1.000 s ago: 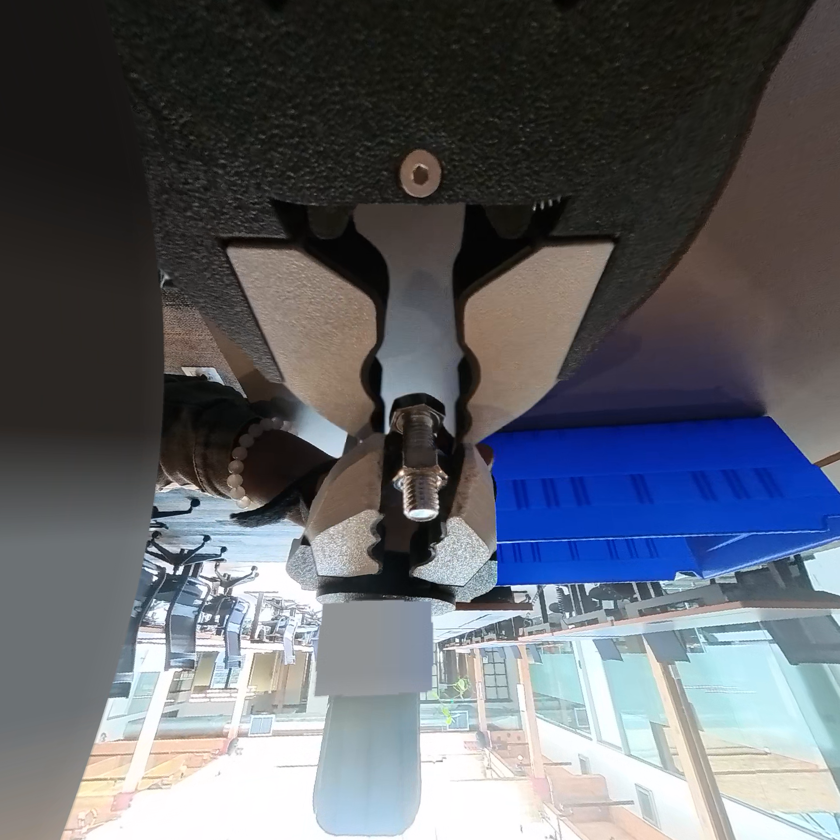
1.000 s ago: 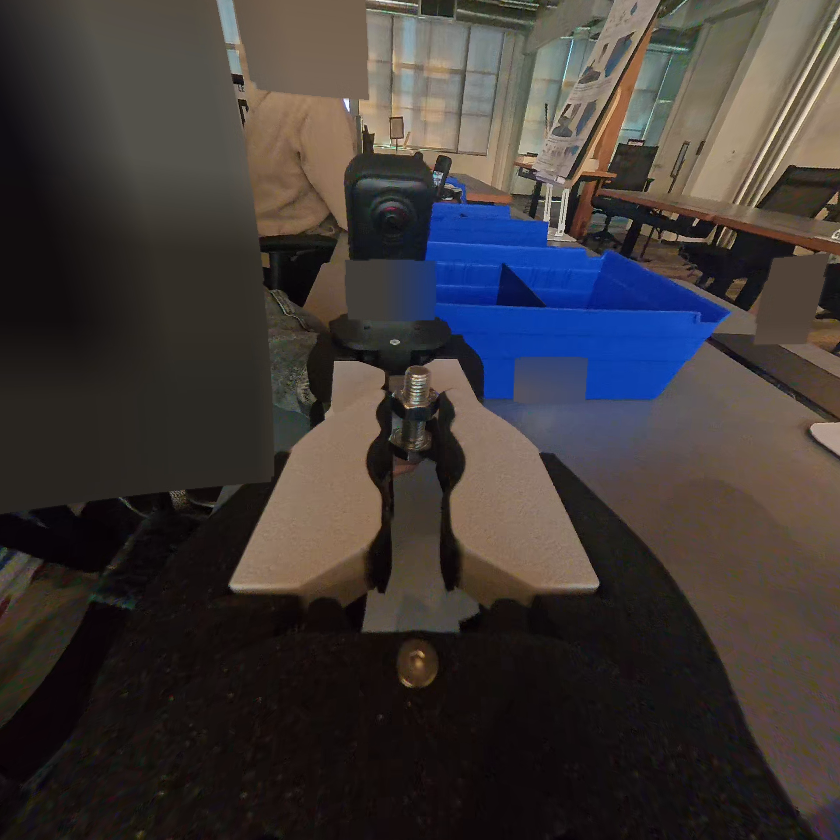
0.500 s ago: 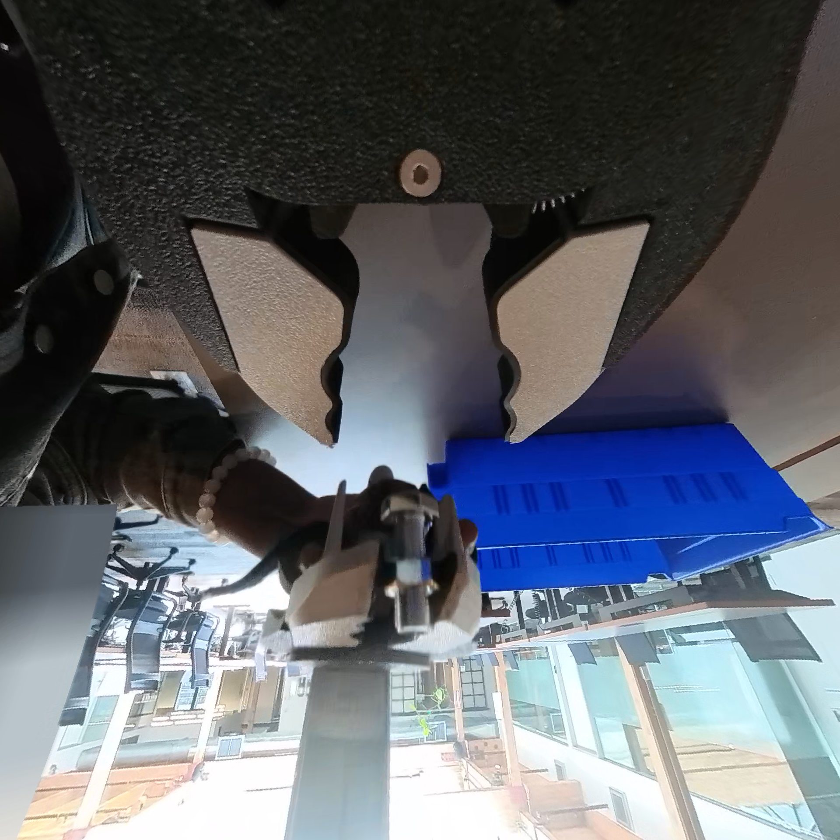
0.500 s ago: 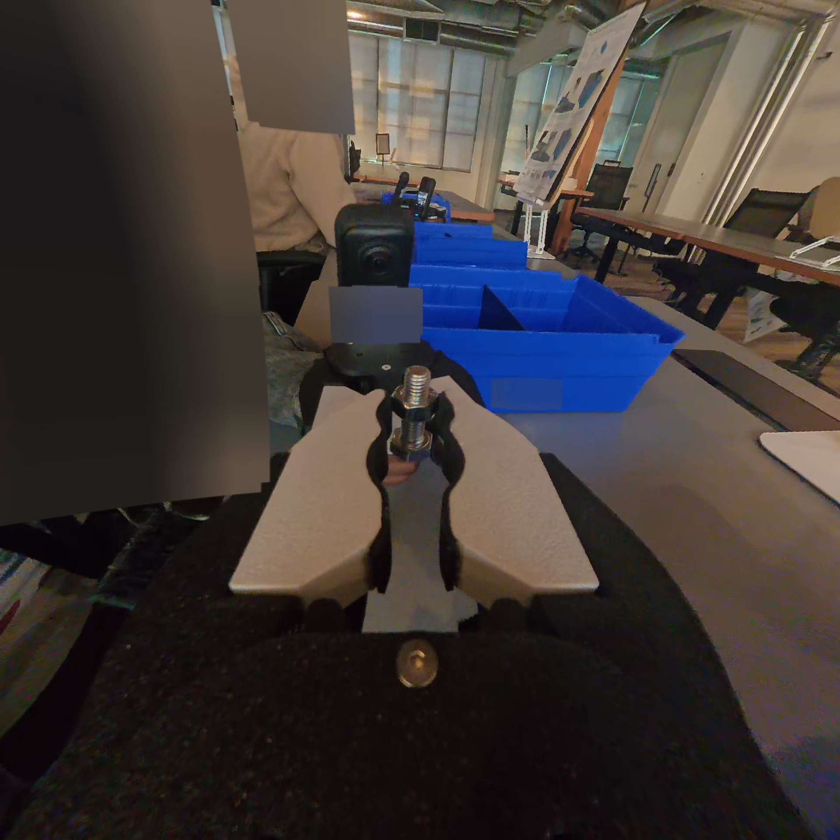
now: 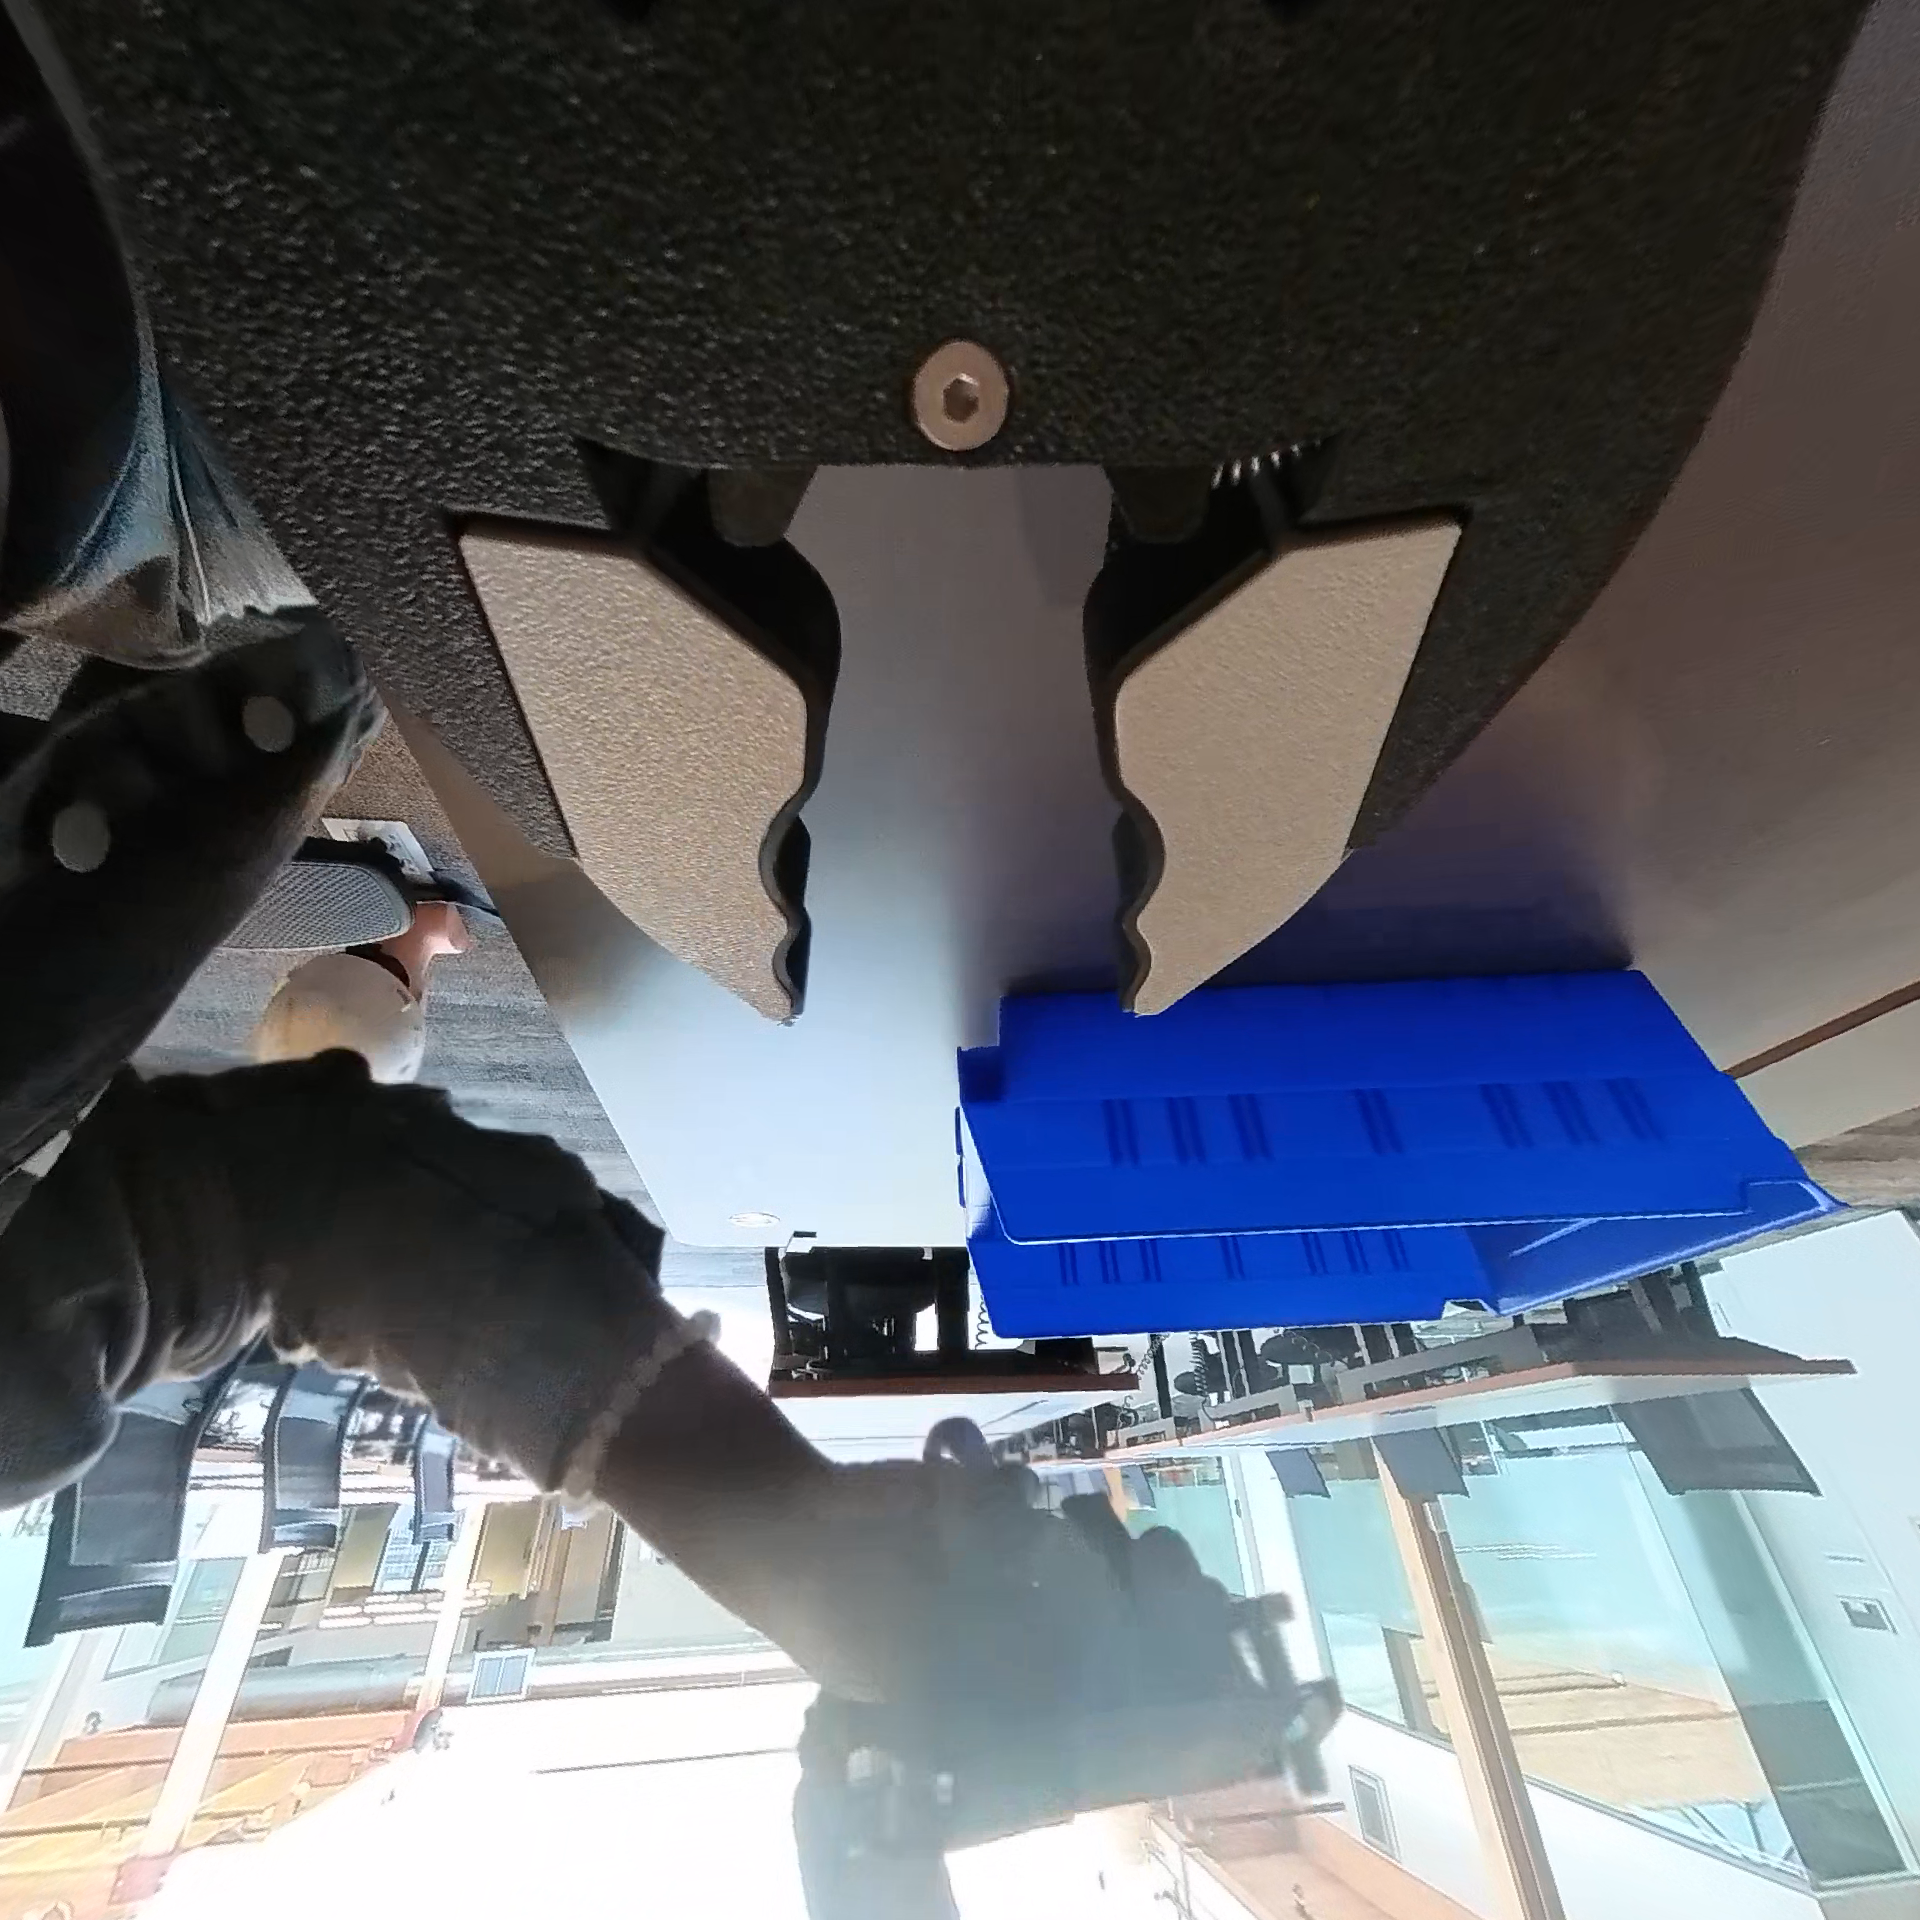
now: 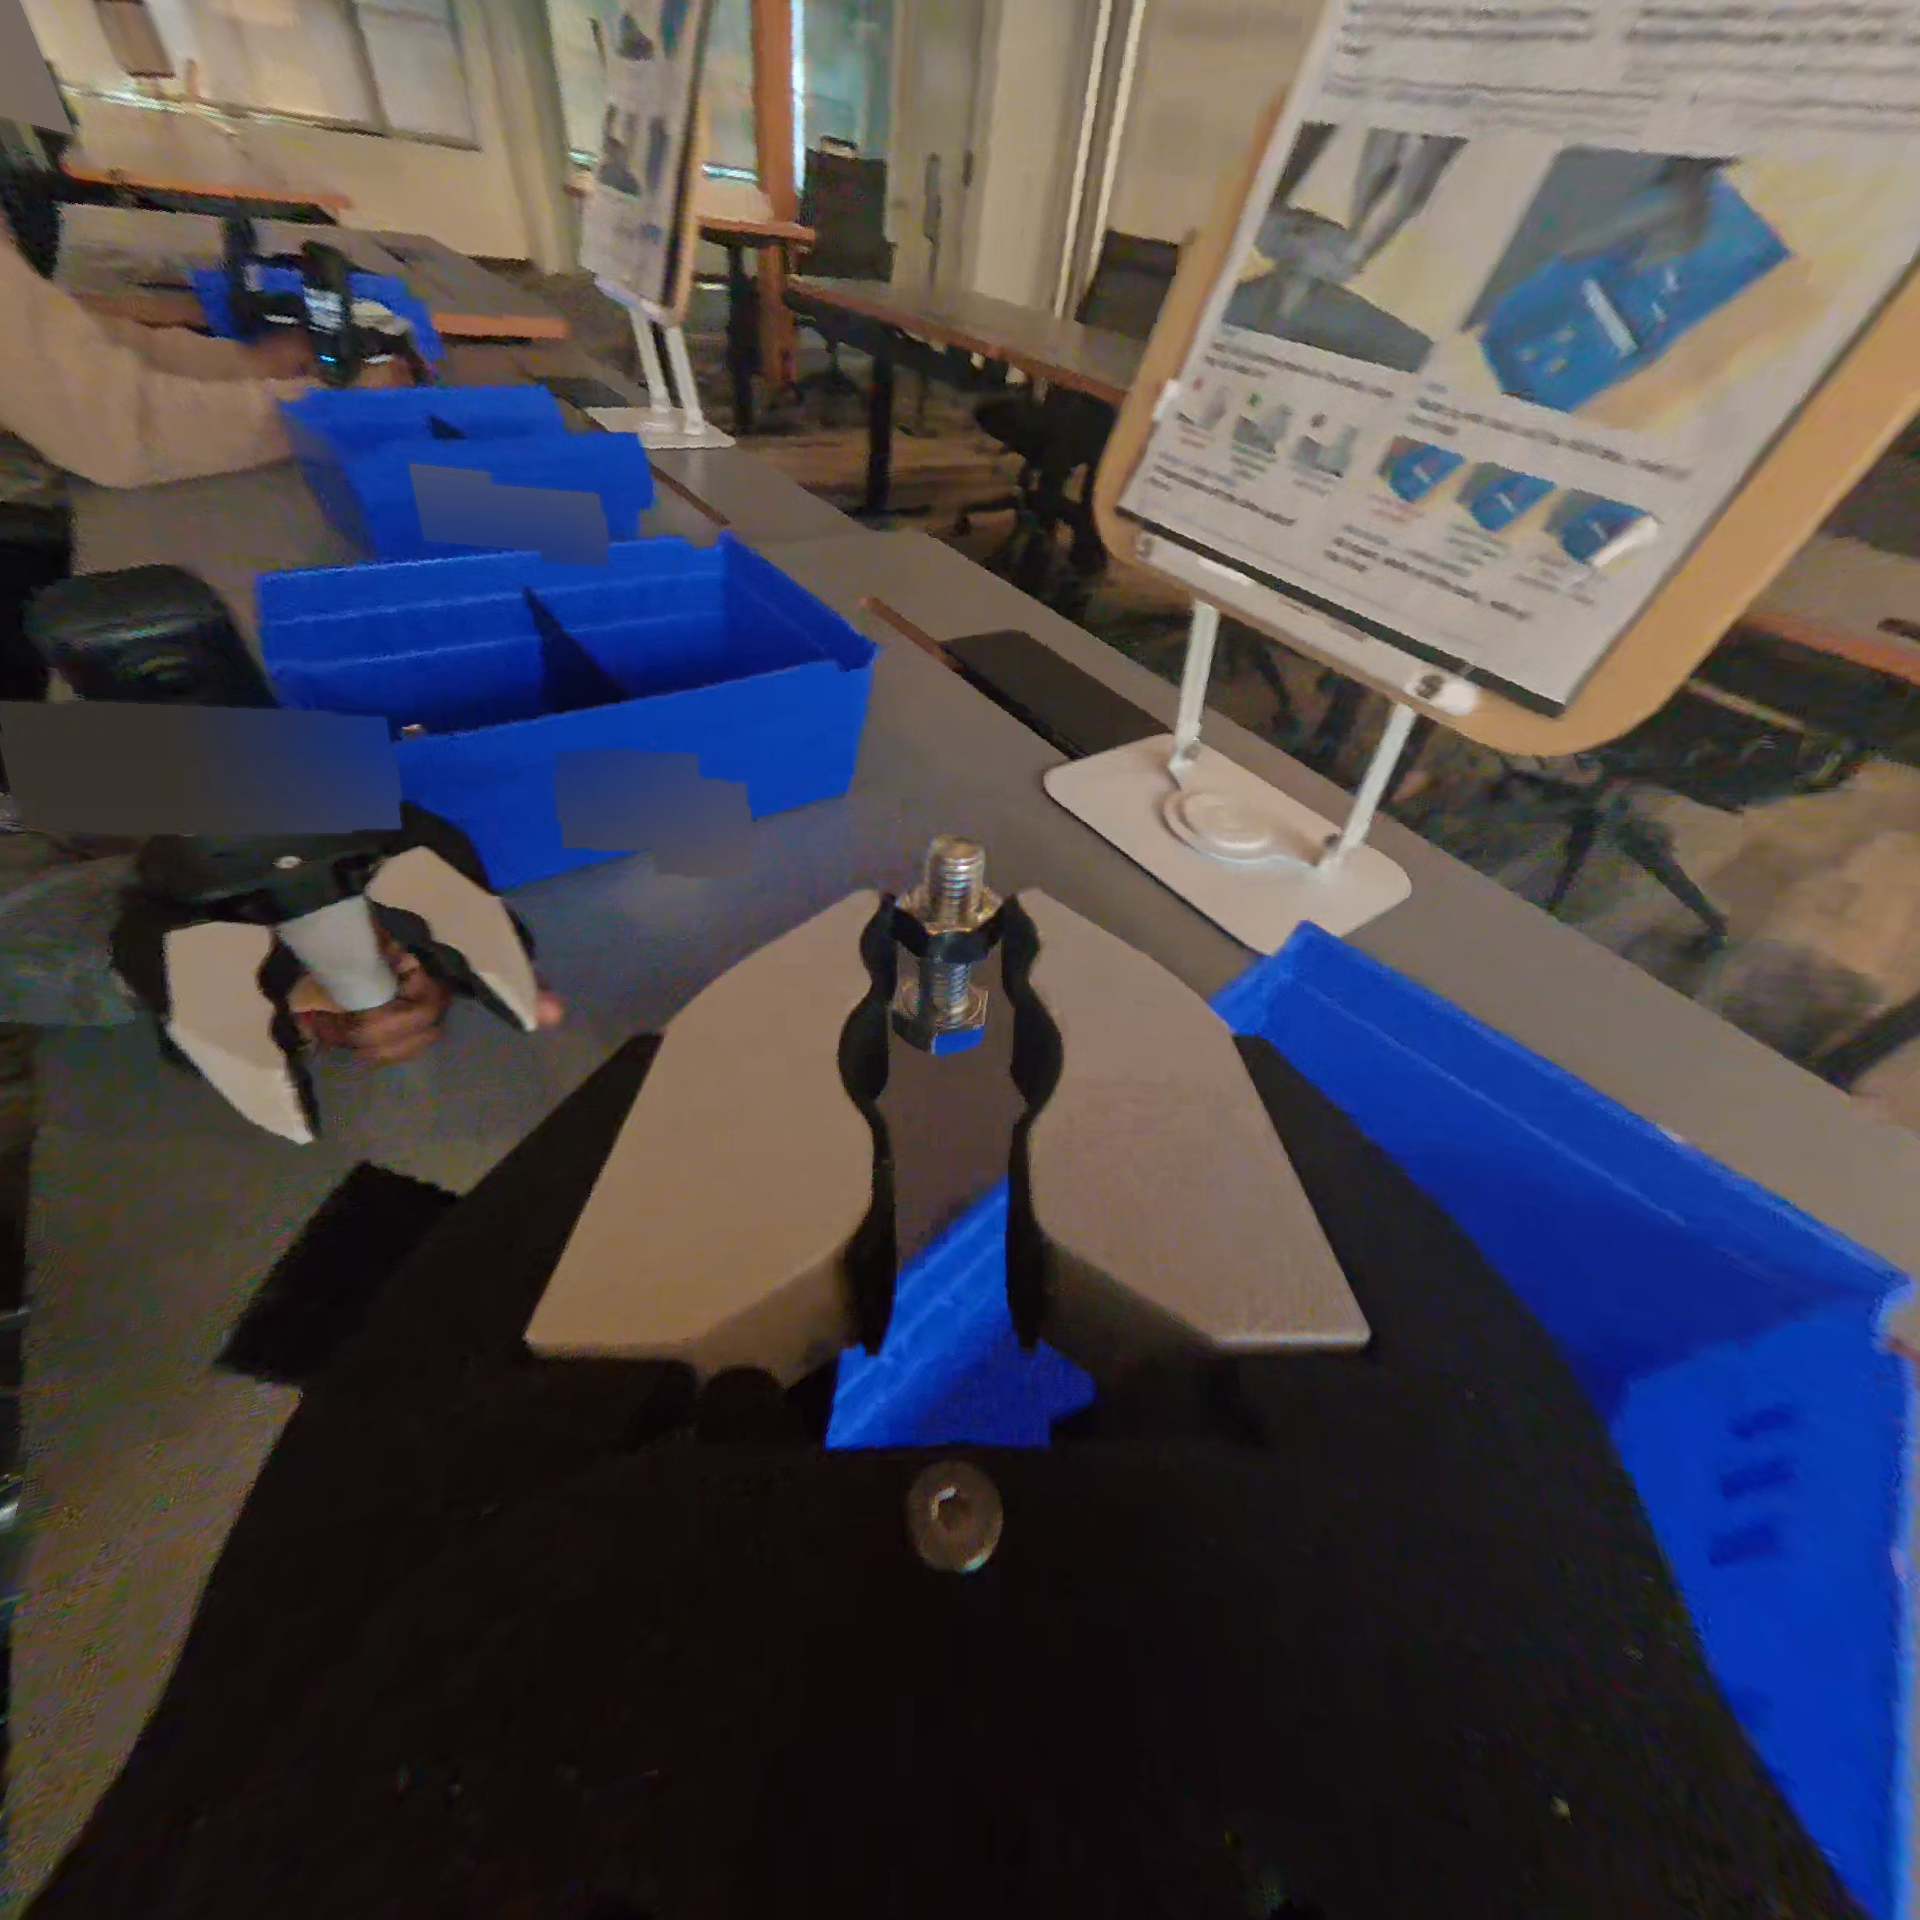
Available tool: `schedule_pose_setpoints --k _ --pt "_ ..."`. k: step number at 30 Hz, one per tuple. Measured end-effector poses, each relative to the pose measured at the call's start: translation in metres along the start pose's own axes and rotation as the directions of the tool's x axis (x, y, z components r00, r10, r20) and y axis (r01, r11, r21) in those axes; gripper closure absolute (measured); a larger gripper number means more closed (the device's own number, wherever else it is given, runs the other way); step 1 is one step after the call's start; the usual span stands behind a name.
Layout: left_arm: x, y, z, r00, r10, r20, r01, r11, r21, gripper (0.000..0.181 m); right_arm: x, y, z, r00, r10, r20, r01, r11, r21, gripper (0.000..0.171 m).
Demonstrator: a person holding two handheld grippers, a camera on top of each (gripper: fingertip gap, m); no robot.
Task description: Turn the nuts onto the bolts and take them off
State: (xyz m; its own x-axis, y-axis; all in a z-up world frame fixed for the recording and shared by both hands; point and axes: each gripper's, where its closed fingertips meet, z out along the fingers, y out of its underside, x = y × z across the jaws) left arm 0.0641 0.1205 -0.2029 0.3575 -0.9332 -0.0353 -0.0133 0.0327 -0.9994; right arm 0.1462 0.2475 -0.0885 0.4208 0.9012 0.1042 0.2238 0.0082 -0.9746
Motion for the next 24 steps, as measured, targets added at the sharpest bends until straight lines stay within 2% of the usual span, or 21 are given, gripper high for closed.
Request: schedule_pose_setpoints --k 5,11,18,24 --pt "-0.002 -0.001 -0.001 1.000 -0.003 0.014 0.003 1.000 0.006 0.130 0.069 0.028 -0.001 0.971 0.148 -0.188 -0.185 0.963 -0.197 0.153" --pt "-0.004 -0.002 -0.002 0.999 -0.010 0.030 0.009 1.000 0.017 0.134 0.126 0.083 0.009 0.902 0.222 -0.371 -0.377 0.825 -0.421 0.152" --pt "-0.007 -0.003 -0.003 0.999 -0.018 0.046 0.017 1.000 0.025 0.141 0.160 0.139 0.022 0.856 0.204 -0.475 -0.485 0.638 -0.598 0.152" --pt "-0.007 -0.004 -0.003 0.999 -0.018 0.044 0.016 0.999 0.031 0.145 0.174 0.176 0.024 0.833 0.176 -0.525 -0.532 0.512 -0.674 0.152"
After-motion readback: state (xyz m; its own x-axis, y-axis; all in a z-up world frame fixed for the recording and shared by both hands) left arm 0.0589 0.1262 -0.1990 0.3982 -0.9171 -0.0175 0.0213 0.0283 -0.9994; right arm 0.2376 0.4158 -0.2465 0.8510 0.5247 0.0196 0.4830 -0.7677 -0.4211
